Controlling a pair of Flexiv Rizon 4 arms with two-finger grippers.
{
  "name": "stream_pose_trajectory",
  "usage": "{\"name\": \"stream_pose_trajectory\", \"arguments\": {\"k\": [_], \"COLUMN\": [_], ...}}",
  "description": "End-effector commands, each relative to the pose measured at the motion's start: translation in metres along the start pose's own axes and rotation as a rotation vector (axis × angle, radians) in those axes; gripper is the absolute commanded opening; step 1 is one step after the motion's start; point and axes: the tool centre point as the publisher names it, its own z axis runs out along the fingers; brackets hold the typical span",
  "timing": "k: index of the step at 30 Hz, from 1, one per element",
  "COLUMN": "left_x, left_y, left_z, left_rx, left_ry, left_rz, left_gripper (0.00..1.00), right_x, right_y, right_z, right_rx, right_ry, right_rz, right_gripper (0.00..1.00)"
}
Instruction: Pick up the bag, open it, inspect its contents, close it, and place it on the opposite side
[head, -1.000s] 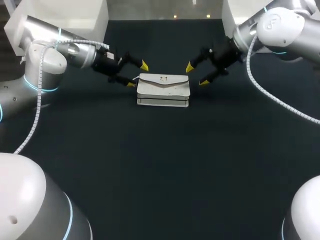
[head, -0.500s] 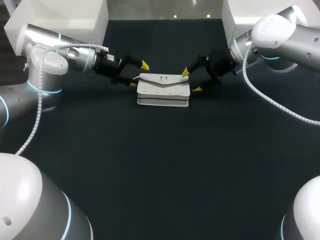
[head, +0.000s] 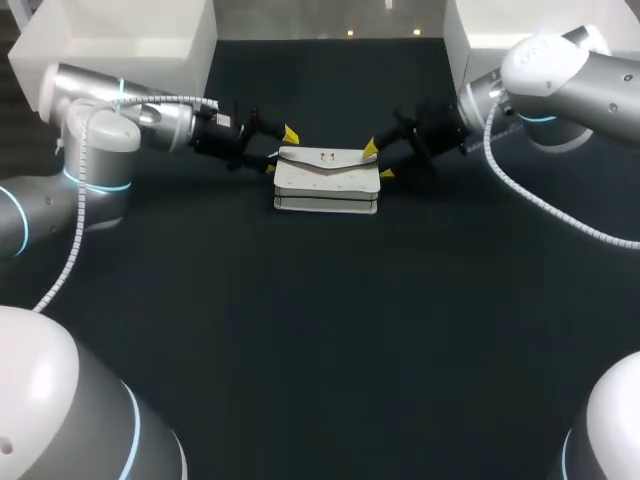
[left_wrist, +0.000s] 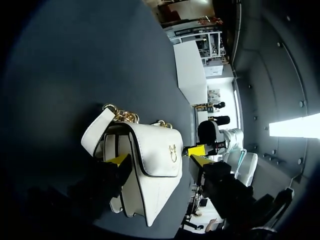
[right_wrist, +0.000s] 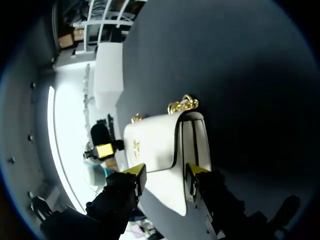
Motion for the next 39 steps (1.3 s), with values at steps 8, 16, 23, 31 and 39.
{"name": "stream_pose_trajectory", "arguments": {"k": [8,16,23,31,39], "left_x": [-0.011,-0.013,-0.018,-0.019,-0.020], "left_y": [-0.005,-0.004,-0.002,0.002,0.003], "left_z": [0.008,0.009,0.009,0.010,0.009], "left_rx": [0.010,0.016,0.025,0.021,0.037], "left_ry": [0.017,-0.003,-0.001,0.008,0.038], "left_rz": [-0.027,-0.032,-0.037,-0.028,-0.026], "left_gripper": [0.58,0.47,0.00,0.22,0.05], "right_x": [-0.007,-0.006,-0.009,-0.010,-0.009], "right_y": [0.004,0.005,0.006,0.005,0.008], "right_z": [0.014,0.017,0.021,0.020,0.017], "right_rx": [0.008,0.006,0.009,-0.008,-0.041], "right_ry": [0.014,0.036,0.045,0.068,0.117], "right_rz": [0.019,0.023,0.044,0.048,0.053], "right_gripper": [0.50,0.40,0.00,0.00,0.64]}}
